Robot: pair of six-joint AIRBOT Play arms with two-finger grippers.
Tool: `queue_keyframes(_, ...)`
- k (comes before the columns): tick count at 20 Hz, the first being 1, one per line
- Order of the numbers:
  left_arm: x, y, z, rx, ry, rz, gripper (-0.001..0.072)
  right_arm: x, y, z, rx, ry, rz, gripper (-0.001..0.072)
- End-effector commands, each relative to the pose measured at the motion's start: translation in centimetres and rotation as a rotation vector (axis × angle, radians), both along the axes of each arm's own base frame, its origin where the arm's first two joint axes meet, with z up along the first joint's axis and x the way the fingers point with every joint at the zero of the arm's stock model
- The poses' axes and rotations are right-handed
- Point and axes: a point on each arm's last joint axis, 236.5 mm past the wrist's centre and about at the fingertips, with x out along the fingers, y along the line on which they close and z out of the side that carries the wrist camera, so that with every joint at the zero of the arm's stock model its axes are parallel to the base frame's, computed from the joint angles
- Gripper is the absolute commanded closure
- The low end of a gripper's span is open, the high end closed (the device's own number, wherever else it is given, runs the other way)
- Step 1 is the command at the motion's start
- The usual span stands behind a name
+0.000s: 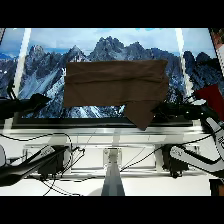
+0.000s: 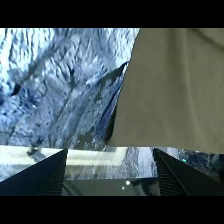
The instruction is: Fold the clothes and pants, and hang the long-sleeved shirts on hangers.
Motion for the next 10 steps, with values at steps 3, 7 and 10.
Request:
queue_keyframes(3,0.3,-1.8,-2.6,0.009,0.028,-0.042,0.0133,0.6,0.4,0.1,0.018,-0.045,0.012,0.0572)
queue_keyframes(7,1.3,-5.4,-6.1,-0.032,0.093,-0.099,0.0132,1.0,0.2,0.4,0.006,-0.064,0.008,0.0695)
queue_keyframes(10,2.3,-6.1,-8.1,-0.04,0.111,-0.085,0.0319,1.0,0.2,0.3,0.006,-0.064,0.008,0.0695)
